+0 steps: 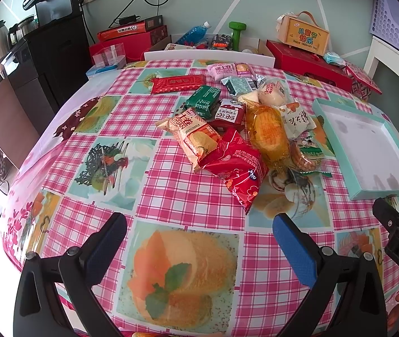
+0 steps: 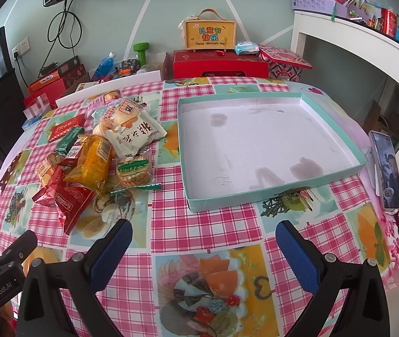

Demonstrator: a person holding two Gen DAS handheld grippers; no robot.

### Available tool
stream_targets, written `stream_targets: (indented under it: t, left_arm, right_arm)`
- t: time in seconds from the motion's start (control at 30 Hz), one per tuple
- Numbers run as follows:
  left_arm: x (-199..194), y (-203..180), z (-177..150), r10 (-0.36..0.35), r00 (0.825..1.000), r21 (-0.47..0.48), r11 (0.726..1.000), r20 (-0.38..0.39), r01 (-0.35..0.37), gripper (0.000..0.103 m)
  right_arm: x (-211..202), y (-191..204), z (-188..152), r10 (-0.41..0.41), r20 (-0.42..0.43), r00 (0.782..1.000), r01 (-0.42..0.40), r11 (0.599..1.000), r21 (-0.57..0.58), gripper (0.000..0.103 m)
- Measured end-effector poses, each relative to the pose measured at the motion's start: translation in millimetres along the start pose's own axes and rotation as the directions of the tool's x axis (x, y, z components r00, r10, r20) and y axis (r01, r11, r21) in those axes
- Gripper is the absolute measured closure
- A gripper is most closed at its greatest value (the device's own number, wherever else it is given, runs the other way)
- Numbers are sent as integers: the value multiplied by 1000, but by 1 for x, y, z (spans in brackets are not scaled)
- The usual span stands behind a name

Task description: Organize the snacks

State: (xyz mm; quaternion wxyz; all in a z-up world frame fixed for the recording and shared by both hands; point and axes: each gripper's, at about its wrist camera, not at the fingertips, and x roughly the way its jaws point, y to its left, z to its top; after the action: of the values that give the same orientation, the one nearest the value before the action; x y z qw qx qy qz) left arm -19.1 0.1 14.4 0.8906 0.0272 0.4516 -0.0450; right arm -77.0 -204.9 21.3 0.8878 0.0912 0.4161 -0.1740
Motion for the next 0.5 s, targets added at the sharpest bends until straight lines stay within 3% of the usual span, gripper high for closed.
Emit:
stream_targets:
  t: [0.5]
  left_arm:
    - [1,2,-1,0,1000,-5,1000,-4,0,0]
  right_arm:
    - [0,0,0,-2,1,1000,2,1000,-1,0]
